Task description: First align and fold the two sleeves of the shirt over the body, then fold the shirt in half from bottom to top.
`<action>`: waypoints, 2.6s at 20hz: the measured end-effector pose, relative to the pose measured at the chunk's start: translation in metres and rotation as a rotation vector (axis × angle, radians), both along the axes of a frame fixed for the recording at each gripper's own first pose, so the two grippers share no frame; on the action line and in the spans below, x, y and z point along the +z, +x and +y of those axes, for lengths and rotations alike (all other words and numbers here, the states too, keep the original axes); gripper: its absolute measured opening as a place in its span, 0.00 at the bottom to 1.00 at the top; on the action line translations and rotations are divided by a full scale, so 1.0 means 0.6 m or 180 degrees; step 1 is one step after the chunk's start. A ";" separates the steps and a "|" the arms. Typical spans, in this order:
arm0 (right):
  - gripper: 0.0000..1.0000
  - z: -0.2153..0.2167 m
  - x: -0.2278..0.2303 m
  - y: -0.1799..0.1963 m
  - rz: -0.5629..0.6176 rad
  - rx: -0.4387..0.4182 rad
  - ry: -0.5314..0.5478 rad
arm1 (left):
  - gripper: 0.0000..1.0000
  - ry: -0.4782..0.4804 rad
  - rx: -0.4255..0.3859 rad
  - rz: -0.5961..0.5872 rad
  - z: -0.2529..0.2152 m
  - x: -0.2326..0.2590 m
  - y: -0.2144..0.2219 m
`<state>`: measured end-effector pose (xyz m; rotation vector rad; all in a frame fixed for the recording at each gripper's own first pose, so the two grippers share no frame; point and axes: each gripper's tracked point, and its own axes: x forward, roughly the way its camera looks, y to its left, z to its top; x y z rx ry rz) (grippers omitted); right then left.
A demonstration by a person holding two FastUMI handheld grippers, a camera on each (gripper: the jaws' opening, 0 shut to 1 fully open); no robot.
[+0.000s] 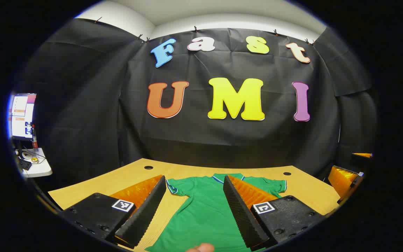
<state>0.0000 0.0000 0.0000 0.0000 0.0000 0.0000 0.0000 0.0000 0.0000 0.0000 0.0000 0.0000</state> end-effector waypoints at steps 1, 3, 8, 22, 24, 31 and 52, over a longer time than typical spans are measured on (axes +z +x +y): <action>0.95 -0.002 -0.001 0.000 0.0001 -0.0010 0.0000 | 1.00 -0.0003 -0.0025 -0.0002 -0.004 0.001 -0.002; 0.95 -0.003 -0.005 -0.001 0.0028 -0.0006 0.0010 | 0.99 -0.0053 -0.0104 0.0008 -0.015 0.000 -0.008; 0.95 -0.030 -0.016 0.001 0.0096 -0.0084 0.0106 | 1.00 0.0025 -0.0257 0.0070 -0.035 -0.014 -0.007; 0.95 -0.063 -0.066 0.031 0.0277 -0.0094 0.0078 | 1.00 -0.0020 -0.0217 0.0255 -0.032 -0.055 0.022; 0.96 -0.063 -0.074 0.052 0.0303 -0.0088 0.0069 | 1.00 -0.0033 -0.0216 0.0283 -0.032 -0.062 0.024; 0.95 -0.065 -0.119 0.216 0.0566 -0.0035 0.0237 | 1.00 -0.0038 -0.0219 0.0232 -0.031 -0.060 0.033; 0.89 -0.112 -0.397 0.563 0.1959 -0.0520 0.0534 | 1.00 -0.0095 -0.0222 0.0694 -0.033 -0.163 0.089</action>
